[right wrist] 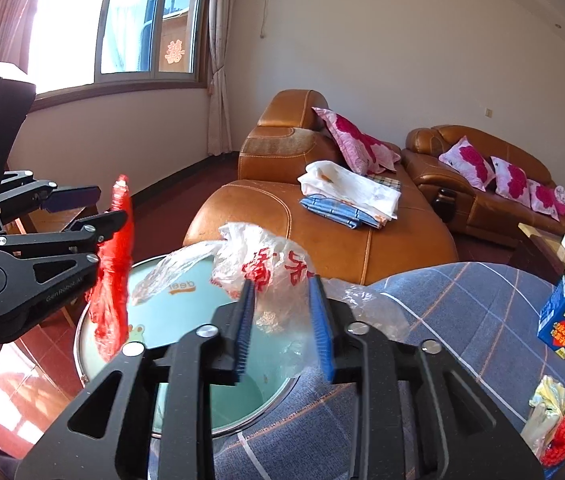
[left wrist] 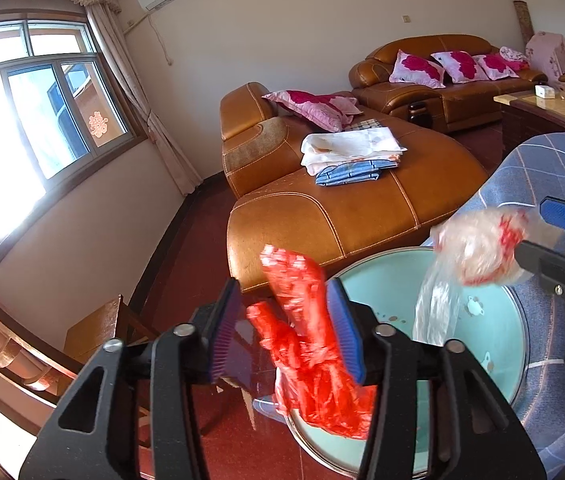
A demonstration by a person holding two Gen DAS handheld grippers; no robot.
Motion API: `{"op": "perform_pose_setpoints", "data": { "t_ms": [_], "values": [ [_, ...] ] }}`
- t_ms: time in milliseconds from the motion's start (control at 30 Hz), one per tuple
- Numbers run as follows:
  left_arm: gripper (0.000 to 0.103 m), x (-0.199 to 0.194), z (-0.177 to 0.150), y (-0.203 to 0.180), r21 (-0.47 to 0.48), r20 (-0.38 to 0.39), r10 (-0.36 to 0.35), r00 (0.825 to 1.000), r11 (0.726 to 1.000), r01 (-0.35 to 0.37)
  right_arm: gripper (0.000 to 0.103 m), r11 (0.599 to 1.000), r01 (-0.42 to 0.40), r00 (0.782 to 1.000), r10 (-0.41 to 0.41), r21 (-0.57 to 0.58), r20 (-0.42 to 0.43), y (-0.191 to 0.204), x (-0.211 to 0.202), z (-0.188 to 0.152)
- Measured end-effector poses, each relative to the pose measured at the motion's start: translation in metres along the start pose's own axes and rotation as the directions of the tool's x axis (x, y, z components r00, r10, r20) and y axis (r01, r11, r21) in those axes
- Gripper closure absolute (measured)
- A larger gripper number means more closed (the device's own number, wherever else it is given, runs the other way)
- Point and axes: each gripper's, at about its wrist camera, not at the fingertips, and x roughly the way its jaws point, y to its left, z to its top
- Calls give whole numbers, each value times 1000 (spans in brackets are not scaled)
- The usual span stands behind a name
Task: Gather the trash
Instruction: 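Carry both bags over the light blue bin and open both tools to drop them, then move both tools back over the trash on the table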
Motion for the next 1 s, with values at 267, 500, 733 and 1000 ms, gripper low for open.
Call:
{"op": "perform_pose_setpoints", "data": {
  "t_ms": [267, 500, 733, 1000],
  "values": [
    [46, 1, 1, 0, -1, -3, 5, 1000, 1000, -5, 63, 999, 10, 1000, -9, 30, -4, -6, 1, -1],
    [46, 1, 2, -3, 4, -1, 6, 1000, 1000, -6, 63, 999, 13, 1000, -13, 35, -2, -6, 2, -1],
    [46, 0, 2, -1, 9, -1, 11, 1000, 1000, -11, 62, 999, 15, 1000, -15, 36, 0, -7, 2, -1],
    [32, -15, 1, -3, 3, 25, -12, 1000, 1000, 12, 51, 992, 112, 994, -113, 56, 10, -12, -16, 1]
  ]
}}
